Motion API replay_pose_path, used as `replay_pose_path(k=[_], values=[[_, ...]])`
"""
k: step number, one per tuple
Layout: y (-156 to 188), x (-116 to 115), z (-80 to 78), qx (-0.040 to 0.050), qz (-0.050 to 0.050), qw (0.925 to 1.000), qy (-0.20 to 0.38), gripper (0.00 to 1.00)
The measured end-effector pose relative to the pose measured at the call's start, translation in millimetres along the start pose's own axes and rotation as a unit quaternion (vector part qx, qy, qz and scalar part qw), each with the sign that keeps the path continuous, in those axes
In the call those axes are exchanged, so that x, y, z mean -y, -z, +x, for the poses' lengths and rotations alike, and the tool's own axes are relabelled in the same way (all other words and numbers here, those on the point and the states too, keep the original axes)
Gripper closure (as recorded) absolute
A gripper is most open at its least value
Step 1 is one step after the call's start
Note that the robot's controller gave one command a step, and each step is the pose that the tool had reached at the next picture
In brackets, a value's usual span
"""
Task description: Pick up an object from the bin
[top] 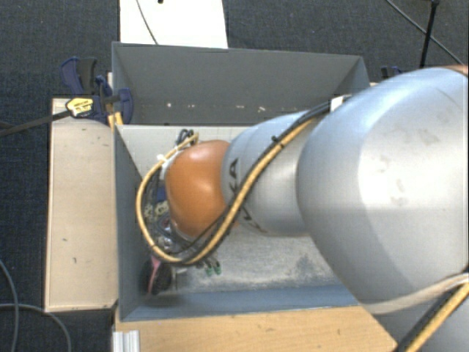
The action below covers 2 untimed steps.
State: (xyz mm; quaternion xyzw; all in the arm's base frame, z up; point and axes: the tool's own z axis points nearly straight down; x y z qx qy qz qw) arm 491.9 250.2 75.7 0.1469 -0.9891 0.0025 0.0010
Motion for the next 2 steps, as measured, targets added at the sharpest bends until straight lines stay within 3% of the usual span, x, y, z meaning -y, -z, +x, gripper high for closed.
replay_pose_path(k=[1, 2], values=[[101, 9, -33.3, 0.0072, -0.003, 1.0000, -0.002, 1.00], [204, 31, -76.9, 0.0080, -0.003, 1.0000, 0.002, 1.00]])
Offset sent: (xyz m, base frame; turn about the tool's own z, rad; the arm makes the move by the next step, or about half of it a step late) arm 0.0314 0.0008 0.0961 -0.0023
